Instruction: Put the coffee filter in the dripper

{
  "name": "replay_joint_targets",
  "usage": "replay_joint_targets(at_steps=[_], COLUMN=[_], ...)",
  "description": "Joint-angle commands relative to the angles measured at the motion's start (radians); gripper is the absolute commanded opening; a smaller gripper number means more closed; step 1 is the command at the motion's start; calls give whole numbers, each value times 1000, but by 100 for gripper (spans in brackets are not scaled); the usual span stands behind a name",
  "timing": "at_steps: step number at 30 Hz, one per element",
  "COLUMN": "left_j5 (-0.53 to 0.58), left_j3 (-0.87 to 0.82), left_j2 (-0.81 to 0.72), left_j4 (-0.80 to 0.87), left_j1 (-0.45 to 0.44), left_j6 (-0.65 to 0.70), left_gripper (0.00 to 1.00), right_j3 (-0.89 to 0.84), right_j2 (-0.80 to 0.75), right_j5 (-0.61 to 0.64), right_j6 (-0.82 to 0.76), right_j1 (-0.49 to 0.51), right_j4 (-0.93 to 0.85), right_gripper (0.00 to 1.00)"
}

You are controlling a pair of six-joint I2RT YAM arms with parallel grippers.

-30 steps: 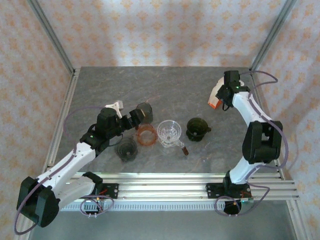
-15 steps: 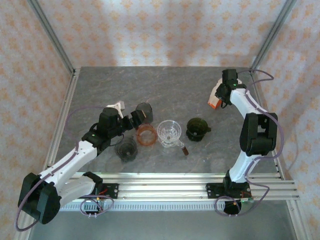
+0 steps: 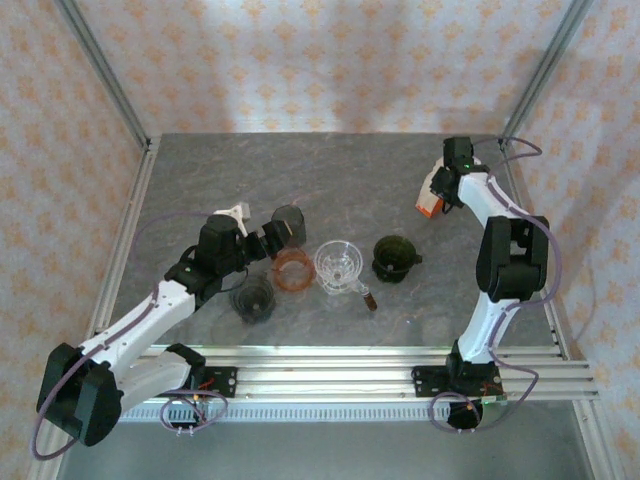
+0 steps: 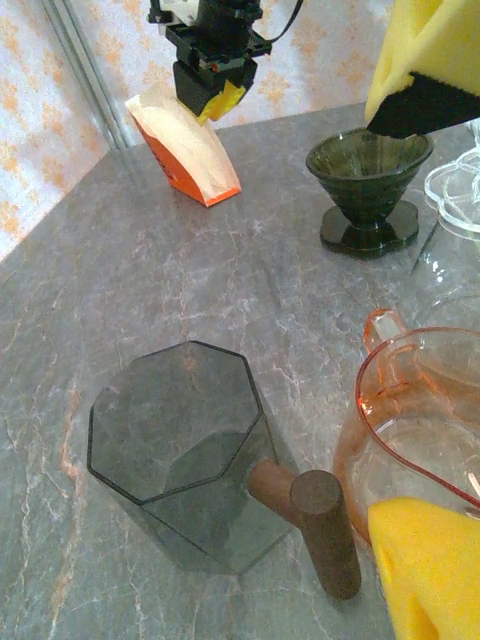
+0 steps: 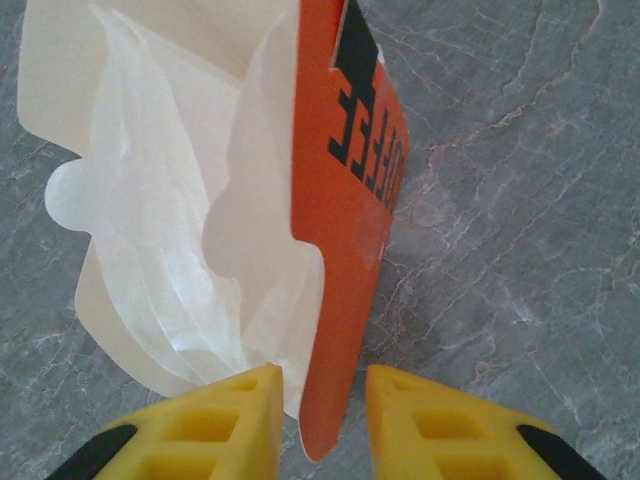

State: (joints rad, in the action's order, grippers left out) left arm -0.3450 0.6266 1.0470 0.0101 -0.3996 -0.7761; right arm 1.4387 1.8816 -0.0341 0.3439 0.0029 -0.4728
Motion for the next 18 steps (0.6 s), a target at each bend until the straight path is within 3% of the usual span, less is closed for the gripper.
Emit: replay_joint_targets(at_steps=[1,6,11,18], left_j5=[-11,-12,-13,-12], left_j3=[21,21,21,22], left_j2=[10,15,18,23], left_j4=[-33,-34,-35,-37], left_j1=[-8,-8,-8,-8], left_j6=[25,24,26,21], left_gripper=[94,94,94,94], right_j3=[28,34,34,-3], right_j2=[16,26,14,-36], right_j5=[8,4,-15,-87], right_j6=[-31,-56,-95,-242], right_j1=[-7,-7,-7,19], right_j4=[-15,-17,-14,35], right_gripper=[25,20,8,0])
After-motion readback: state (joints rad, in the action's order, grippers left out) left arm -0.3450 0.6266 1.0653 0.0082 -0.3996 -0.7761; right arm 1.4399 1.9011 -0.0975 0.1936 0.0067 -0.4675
